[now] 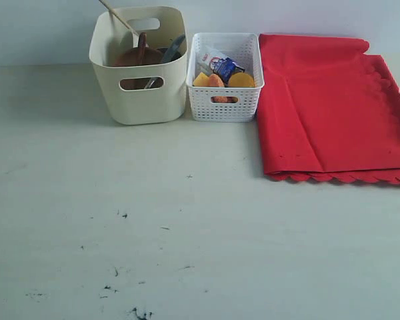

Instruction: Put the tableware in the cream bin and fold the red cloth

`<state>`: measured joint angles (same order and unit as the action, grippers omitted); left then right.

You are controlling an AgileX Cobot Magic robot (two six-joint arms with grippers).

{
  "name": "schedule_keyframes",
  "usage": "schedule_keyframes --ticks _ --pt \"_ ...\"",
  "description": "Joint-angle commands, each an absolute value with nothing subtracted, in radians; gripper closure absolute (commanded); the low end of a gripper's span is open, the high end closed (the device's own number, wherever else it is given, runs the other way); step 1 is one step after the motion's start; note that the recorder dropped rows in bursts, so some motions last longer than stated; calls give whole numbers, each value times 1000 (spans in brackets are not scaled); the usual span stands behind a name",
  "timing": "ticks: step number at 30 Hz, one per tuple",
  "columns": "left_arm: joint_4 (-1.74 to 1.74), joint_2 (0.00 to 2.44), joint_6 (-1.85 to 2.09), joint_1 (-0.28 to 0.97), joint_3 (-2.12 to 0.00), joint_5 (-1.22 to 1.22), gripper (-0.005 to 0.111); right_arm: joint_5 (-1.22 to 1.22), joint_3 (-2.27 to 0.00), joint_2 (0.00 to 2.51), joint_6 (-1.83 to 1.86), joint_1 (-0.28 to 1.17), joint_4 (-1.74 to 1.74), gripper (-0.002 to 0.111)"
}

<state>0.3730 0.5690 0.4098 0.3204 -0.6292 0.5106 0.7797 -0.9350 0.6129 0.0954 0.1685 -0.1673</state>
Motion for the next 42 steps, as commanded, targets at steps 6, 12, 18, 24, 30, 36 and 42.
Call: schedule_keyframes --ticks 6,12,18,24,30,36,42 --pt "378 400 414 320 -558 490 107 760 -822 437 111 260 -153 108" --pt "424 306 414 320 -533 504 107 738 -731 326 111 268 -157 108" --pt "420 233 415 320 -498 532 107 688 -640 219 111 268 -157 108" --pt "422 218 415 320 -497 549 107 571 -547 185 103 268 -157 108" --pt "422 218 415 320 -497 549 107 535 -531 185 103 268 -153 108" --pt "422 218 415 320 -497 549 107 535 -531 185 103 268 -157 108" --pt "422 218 415 320 -497 549 107 535 -531 185 103 268 -157 108"
